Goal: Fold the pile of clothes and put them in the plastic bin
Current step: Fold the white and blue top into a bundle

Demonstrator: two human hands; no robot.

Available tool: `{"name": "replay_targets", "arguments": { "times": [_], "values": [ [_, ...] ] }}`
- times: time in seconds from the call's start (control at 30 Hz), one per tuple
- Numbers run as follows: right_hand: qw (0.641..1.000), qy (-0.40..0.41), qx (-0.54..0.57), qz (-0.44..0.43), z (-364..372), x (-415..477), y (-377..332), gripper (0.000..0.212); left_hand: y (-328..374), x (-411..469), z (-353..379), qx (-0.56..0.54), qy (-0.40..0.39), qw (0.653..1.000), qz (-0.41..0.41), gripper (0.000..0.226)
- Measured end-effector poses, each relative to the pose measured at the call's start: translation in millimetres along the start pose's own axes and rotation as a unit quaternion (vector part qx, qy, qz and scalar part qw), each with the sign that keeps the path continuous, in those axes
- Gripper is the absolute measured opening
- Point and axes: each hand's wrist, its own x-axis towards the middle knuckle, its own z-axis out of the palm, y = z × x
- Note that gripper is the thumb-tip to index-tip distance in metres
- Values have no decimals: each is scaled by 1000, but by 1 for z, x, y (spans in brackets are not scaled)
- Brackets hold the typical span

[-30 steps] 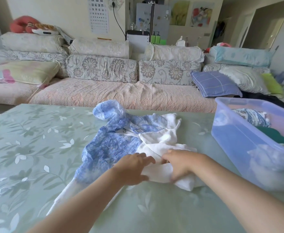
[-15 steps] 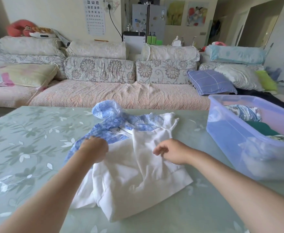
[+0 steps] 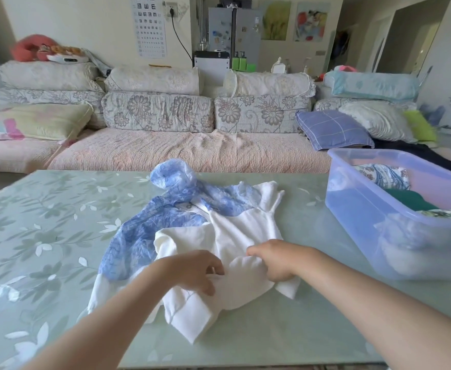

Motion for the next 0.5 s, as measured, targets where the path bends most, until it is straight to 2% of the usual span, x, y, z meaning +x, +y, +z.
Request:
{"name": "replay_targets", "arguments": {
  "times": [0.07, 0.13, 0.2, 0.23, 0.27, 0.33, 0.4, 0.43, 0.5],
  "values": [
    [999, -49, -1, 15, -9, -7, -3, 44, 1, -6, -6, -14, -42, 999, 5, 48],
    [988, -140, 42, 38, -17, -13, -7, 21, 3, -13, -13, -98, -150, 984, 8, 40],
    [962, -236, 129, 46, -25, -17, -13, 19, 7, -19, -20, -190, -240, 952, 18, 35],
    [951, -259, 168, 32, -28, -17, -15, 23, 8, -20, -23, -211, -237, 948, 25, 32],
    [949, -246, 197, 14, -29, -14, -14, 27, 8, -19, -27, -218, -197, 955, 29, 28],
    [964, -111, 242, -2, -32, -4, -11, 27, 5, -10, -33, -222, -41, 974, 14, 21],
    [966, 50, 255, 6, -34, 11, -5, 21, -8, 3, -39, -213, 125, 969, -23, 21],
    [965, 103, 242, 9, -33, 19, -2, 19, -17, 9, -41, -196, 190, 961, -44, 22],
    [966, 163, 199, 16, -31, 35, 3, 22, -35, 24, -40, -131, 260, 953, -85, 26]
  ]
}}
